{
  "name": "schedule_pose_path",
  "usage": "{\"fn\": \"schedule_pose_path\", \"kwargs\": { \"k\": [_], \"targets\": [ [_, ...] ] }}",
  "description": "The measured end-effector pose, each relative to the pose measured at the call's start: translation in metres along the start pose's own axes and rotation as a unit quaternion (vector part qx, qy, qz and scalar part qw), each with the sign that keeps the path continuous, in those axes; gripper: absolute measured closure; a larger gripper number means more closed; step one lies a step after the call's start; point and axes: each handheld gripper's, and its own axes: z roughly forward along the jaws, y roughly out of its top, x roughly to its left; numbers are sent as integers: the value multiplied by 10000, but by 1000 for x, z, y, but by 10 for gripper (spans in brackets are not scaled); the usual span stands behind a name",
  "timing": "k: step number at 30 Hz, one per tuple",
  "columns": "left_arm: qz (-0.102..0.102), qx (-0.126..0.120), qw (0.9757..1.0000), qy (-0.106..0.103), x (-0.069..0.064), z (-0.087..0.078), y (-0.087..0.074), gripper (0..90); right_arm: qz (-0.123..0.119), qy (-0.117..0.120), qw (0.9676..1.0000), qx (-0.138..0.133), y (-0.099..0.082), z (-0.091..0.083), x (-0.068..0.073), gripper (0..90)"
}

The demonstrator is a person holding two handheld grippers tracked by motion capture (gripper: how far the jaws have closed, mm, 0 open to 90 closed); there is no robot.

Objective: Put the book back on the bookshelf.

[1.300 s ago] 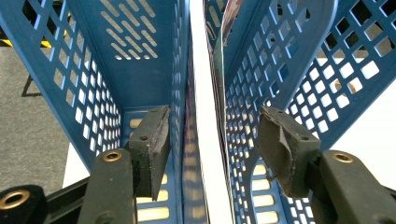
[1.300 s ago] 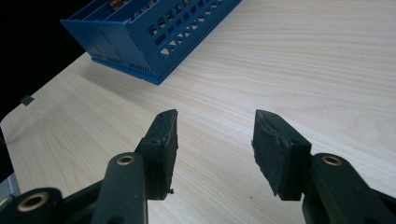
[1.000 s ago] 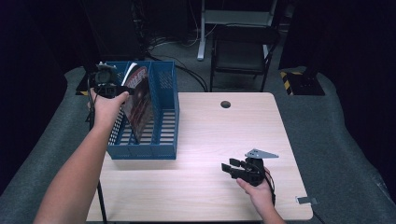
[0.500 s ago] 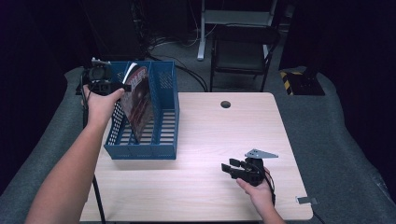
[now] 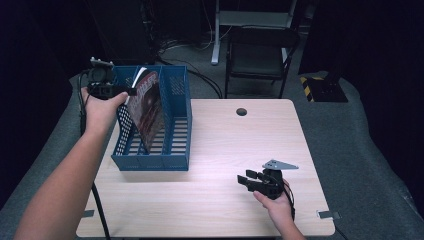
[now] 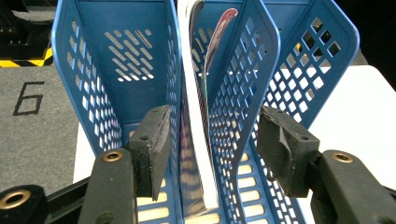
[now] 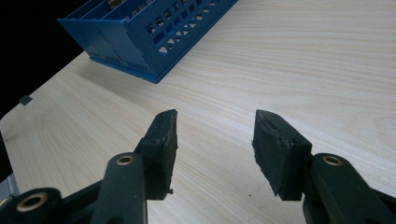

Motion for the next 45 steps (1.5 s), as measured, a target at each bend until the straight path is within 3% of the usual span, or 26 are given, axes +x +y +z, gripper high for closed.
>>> {"fn": "schedule_pose_path", "kwargs": {
  "k": [8, 19, 31, 39, 45],
  "targets": [
    [59, 0, 9999, -130, -3, -3, -2, 455, 10, -3, 10000, -4, 0, 0, 0, 495],
    [370, -12, 9985, -392, -17, -18, -9, 454, 15, 0, 10000, 18, 0, 1, 1, 495],
    [830, 44, 9928, -859, -41, -34, -29, 451, 26, -16, 10000, 33, -1, 3, 1, 491],
    [997, 61, 9888, -1108, -54, -35, -43, 449, 26, -16, 10000, 30, 0, 4, 0, 490],
    [1034, 94, 9874, -1193, -62, -34, -50, 442, 24, -13, 10000, 21, 0, 5, -1, 489]
  ]
}}
